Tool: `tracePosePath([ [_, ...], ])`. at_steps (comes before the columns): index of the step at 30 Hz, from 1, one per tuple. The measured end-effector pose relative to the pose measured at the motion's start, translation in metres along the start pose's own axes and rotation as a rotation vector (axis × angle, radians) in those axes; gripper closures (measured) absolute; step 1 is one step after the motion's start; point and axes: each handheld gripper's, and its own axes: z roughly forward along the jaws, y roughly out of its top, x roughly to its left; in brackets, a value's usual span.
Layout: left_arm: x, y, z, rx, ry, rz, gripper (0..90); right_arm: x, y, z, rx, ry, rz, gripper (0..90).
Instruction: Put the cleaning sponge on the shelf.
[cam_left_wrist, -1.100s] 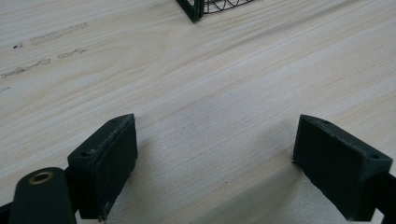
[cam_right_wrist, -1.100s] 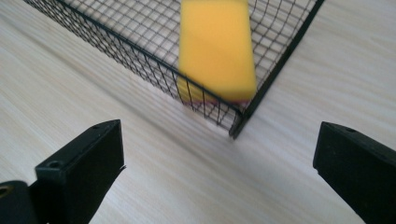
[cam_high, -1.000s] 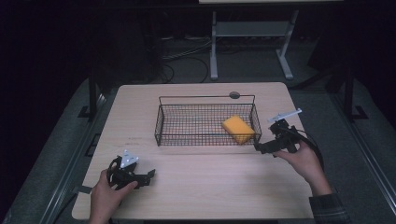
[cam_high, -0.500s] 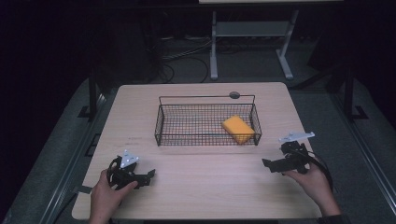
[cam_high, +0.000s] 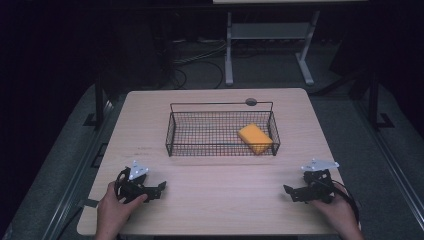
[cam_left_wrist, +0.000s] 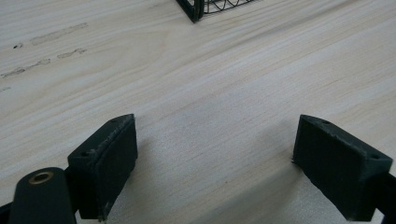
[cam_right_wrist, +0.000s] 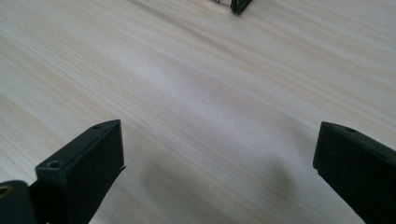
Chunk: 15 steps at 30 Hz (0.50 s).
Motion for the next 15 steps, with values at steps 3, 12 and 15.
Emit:
tracePosePath([
  [3, 0.000, 0.000, 0.000, 0.000, 0.000, 0.000, 12.9, 0.002, -0.005, 0.004, 0.011, -0.002, 0.005, 1.5],
  [12, 0.000, 0.000, 0.000, 0.000, 0.000, 0.000, 12.9, 0.002, -0.013, 0.009, 0.002, 0.014, 0.013, 0.7],
  [15, 0.000, 0.000, 0.000, 0.000, -0.001, -0.001, 12.9, 0.002, -0.015, 0.010, -0.023, 0.015, 0.012, 0.6],
])
